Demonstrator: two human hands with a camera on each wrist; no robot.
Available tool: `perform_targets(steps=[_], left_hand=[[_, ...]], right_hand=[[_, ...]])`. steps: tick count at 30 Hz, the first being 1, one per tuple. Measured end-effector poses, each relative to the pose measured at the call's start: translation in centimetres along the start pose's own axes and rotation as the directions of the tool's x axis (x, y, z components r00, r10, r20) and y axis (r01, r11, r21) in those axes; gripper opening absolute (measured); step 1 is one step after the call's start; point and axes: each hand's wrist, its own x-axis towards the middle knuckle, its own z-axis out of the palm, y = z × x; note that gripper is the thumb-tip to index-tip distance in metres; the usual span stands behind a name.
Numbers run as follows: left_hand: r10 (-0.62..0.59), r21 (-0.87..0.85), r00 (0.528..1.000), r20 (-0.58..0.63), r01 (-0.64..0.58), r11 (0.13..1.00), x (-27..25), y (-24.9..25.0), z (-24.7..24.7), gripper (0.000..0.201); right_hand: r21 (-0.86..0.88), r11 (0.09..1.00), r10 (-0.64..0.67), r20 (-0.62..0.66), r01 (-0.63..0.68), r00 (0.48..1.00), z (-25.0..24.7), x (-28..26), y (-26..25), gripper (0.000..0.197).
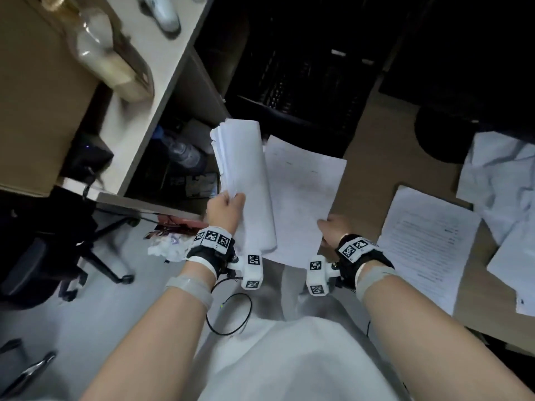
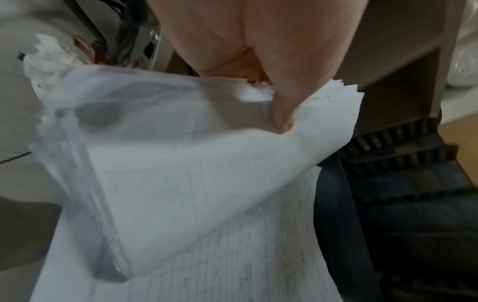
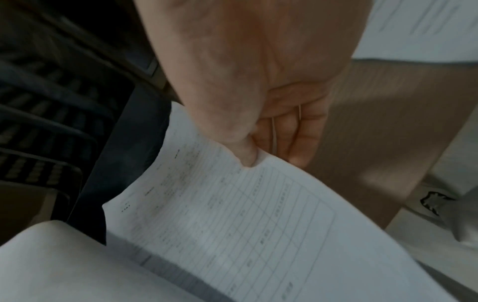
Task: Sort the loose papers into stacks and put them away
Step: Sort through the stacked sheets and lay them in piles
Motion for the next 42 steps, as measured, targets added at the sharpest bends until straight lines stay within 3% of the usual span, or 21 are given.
perform_targets(steps=[6, 10, 16, 19, 21, 23, 27, 29, 33, 37, 42], left_hand=[[-0.038, -0.117, 0.997, -0.067, 0.030, 0.993, 2.6, -2.2, -4.1, 0.038], [-0.054, -0.152, 0.996, -0.066, 0.044, 0.987, 3.3, -2.6, -5.1, 0.047], [-0.092, -0.159, 0.992, 0.088, 0.105, 0.982, 4.6, -3.2, -4.5, 0.051], [-0.116, -0.223, 0.980, 0.160, 0.151, 0.963, 4.9, -3.1, -3.3, 0.044], [-0.128, -0.223, 0.974, 0.187, 0.169, 0.960, 4.7, -2.9, -2.4, 0.044], [-0.145, -0.228, 0.966, 0.215, 0.194, 0.954, 3.8, -2.0, -1.5, 0.045], [-0.190, -0.324, 0.946, 0.262, 0.272, 0.906, 1.8, -0.2, -0.1, 0.035], [-0.180, -0.309, 0.938, 0.297, 0.272, 0.911, 0.8, 0.6, 0.3, 0.034], [-0.081, -0.223, 0.950, 0.301, 0.153, 0.963, -1.2, 0.8, 1.1, 0.031], [-0.029, -0.137, 0.954, 0.299, 0.073, 0.988, -2.9, 0.8, 1.0, 0.012], [-0.005, -0.104, 0.952, 0.306, 0.038, 0.994, -3.6, 0.6, 0.3, 0.022]], right_hand=[[-0.062, 0.998, -0.020, 0.039, 0.023, 0.999, 4.6, 0.3, -4.8, 0.023], [-0.158, 0.987, -0.026, 0.009, 0.027, 1.000, 6.4, 0.9, -6.4, 0.026], [-0.125, 0.992, -0.008, -0.052, 0.001, 0.999, 6.8, 1.5, -8.0, 0.027], [-0.164, 0.980, -0.149, -0.207, 0.116, 0.967, 6.3, 1.0, -9.0, 0.048], [0.037, 0.967, -0.246, -0.117, 0.252, 0.962, 6.1, 0.2, -9.9, 0.044], [0.185, 0.939, -0.304, 0.057, 0.289, 0.951, 5.9, -1.2, -11.0, 0.043], [0.168, 0.910, -0.408, 0.193, 0.380, 0.892, 4.6, -3.4, -11.5, 0.068], [0.147, 0.905, -0.425, 0.243, 0.400, 0.872, 3.7, -4.3, -10.6, 0.072], [0.166, 0.893, -0.449, 0.272, 0.418, 0.851, 2.6, -5.5, -8.9, 0.071], [0.230, 0.891, -0.444, 0.258, 0.391, 0.858, 2.5, -6.3, -8.1, 0.063], [0.313, 0.898, -0.400, 0.294, 0.308, 0.868, 2.6, -7.1, -7.8, 0.047]])
